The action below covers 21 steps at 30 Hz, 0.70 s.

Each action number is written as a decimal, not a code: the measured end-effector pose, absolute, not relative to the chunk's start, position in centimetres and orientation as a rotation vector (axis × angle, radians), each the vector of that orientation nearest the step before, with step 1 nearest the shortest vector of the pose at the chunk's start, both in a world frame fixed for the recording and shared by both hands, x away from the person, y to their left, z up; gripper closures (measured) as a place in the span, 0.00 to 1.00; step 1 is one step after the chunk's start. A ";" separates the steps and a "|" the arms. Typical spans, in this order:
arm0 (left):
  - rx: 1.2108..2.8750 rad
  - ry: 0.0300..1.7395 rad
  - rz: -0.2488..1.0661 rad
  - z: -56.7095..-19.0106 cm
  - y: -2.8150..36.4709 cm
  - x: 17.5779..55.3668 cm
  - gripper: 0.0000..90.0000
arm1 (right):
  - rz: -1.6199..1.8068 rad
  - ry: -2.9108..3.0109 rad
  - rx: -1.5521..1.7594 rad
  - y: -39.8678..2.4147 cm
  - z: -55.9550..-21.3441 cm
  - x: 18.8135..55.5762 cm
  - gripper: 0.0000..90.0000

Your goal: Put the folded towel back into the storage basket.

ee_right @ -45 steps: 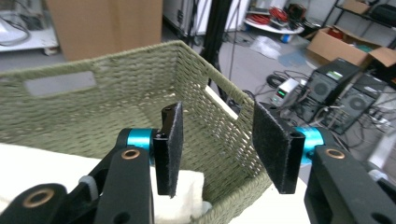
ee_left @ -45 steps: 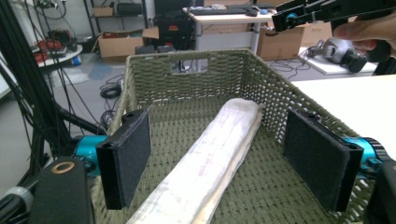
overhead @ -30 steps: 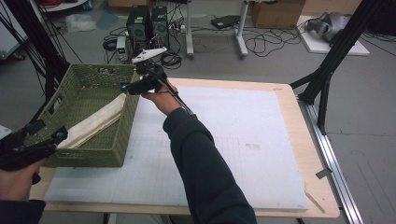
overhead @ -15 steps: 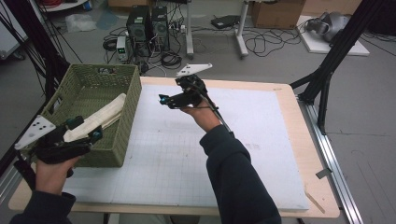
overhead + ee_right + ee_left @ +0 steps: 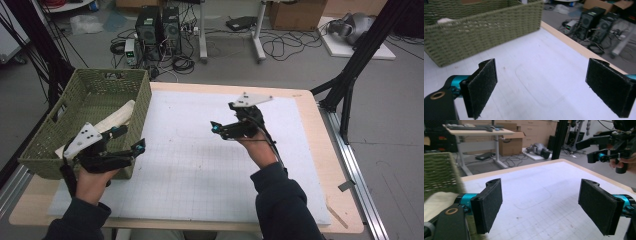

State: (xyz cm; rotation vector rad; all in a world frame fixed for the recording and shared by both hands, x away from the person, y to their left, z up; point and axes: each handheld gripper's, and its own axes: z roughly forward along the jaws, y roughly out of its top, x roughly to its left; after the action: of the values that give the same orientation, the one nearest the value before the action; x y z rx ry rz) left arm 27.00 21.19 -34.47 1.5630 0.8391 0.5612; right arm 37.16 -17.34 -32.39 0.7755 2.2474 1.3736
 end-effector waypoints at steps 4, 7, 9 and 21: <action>1.581 0.814 0.541 -35.1 19.8 27.3 0.22 | 1.368 2.179 0.824 -20.4 -33.5 35.1 0.11; 1.592 0.793 0.531 -35.5 18.8 27.4 0.22 | 1.342 2.127 0.842 -22.7 -34.5 33.5 0.11; 1.595 0.781 0.519 -35.9 18.1 27.5 0.23 | 1.330 2.099 0.873 -24.1 -35.1 32.5 0.11; 1.653 0.739 0.472 -38.6 14.8 28.2 0.23 | 1.275 1.969 0.994 -29.4 -38.1 28.0 0.11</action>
State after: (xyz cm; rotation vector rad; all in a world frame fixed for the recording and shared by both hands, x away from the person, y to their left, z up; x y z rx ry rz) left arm 28.16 14.82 -38.63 1.6525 0.7385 0.4721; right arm 28.01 -29.44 -38.08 0.9942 1.9692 1.2753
